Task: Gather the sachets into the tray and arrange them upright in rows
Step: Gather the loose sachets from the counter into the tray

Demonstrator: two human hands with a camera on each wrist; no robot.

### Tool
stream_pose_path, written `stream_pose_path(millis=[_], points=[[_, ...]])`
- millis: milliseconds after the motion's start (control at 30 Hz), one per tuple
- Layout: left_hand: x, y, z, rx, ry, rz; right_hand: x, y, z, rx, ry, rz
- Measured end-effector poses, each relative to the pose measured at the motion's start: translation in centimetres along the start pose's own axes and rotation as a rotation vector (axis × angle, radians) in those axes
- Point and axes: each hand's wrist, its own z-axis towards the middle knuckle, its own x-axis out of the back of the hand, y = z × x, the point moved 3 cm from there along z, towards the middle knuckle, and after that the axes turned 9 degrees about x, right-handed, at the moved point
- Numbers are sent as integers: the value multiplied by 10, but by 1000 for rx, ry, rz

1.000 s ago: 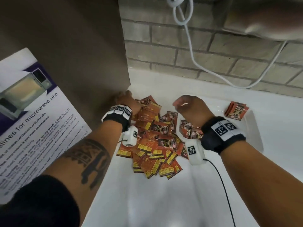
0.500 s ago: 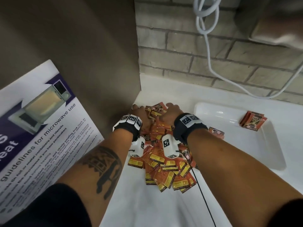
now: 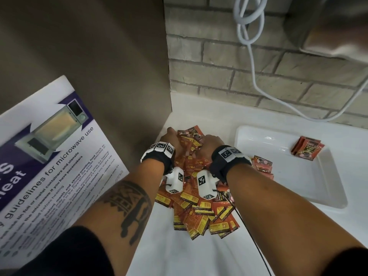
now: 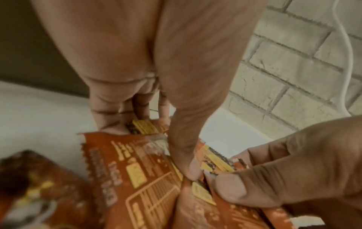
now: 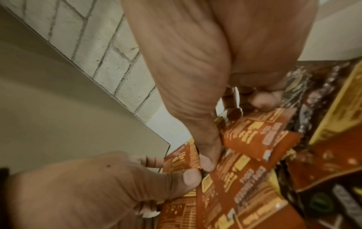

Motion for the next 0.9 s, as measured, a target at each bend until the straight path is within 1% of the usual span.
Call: stream_pose_path(millis=[33,100,233,300,367,467,567,733,800,900], points=[[0,1,-1,15,13,0,1,2,-1,3,8,17],[-2,2,0,-9,37,46,4,5,-3,7,8,22],[0,6,-1,-80,-8,149,11,7,-9,16,4,21],[4,8,-3,-113,-8,151,16,7,-13,33,17,43],[9,7,-6,-155,-34,107,22,8,-18,43,37,88],[18,6,-11,-196,-69,-8,32,9,-28,30,94,237],[26,14,-18,-237,-76,-37,47,11,-43,24,161,425],[43,48,-38,-358,0,18,82,32,-72,15,254,823],[43,66,-46,-399,23,18,95,50,-83,21,307,903],[35,95,-57,-456,50,-19,115,83,-100,-27,419,932]])
